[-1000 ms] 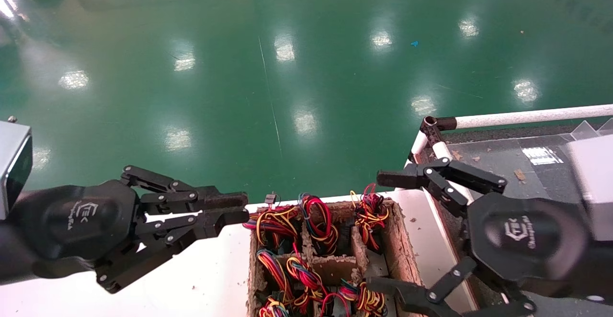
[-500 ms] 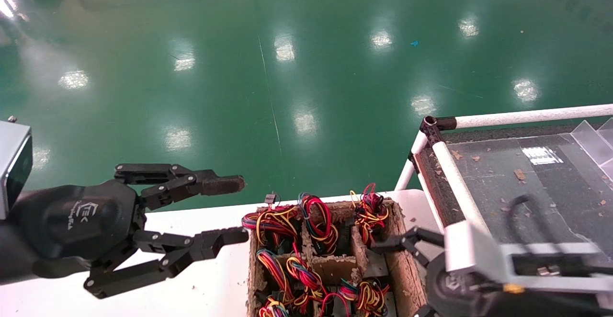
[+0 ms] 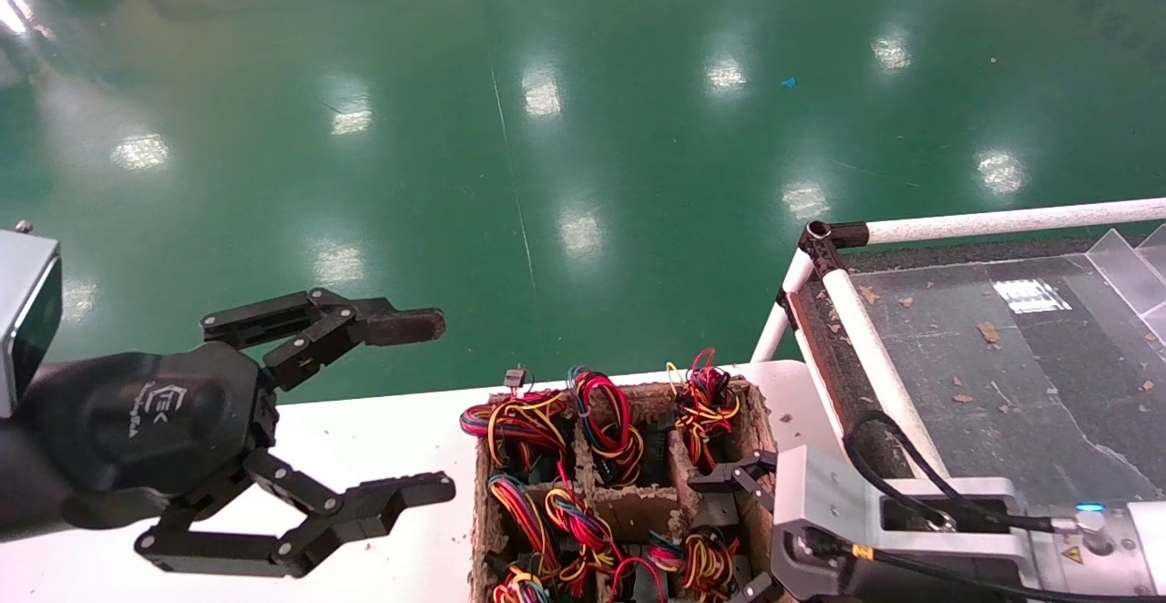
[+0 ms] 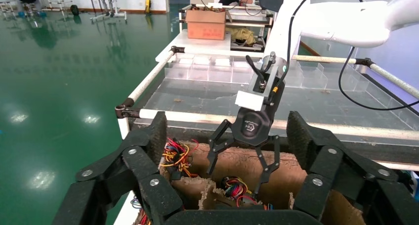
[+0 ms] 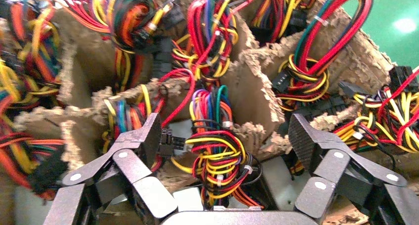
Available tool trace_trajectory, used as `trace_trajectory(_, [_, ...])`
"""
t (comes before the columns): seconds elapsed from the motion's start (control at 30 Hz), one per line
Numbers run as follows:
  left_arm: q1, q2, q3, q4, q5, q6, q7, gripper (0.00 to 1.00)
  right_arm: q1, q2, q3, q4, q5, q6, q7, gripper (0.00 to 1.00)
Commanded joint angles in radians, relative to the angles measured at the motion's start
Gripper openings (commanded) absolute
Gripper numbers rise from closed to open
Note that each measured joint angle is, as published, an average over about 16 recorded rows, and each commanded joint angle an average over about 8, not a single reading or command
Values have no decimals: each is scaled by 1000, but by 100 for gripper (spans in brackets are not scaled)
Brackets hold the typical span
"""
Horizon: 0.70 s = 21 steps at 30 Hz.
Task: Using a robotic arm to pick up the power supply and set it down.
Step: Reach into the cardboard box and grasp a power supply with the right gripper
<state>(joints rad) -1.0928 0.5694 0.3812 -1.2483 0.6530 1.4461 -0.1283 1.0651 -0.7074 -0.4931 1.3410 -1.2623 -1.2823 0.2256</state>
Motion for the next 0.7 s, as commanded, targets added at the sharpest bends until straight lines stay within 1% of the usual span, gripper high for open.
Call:
trace_trajectory(0.03, [0, 0, 0, 0, 0, 0, 0, 100, -7, -7, -3, 2, -15, 18, -5, 0])
trace_trajectory(0.33, [0, 0, 0, 0, 0, 0, 0, 100, -14, -21, -6, 5, -42, 47, -33, 0])
trace_trajectory(0.7, [0, 0, 0, 0, 0, 0, 0, 100, -36, -9, 2, 2, -25, 51, -39, 0])
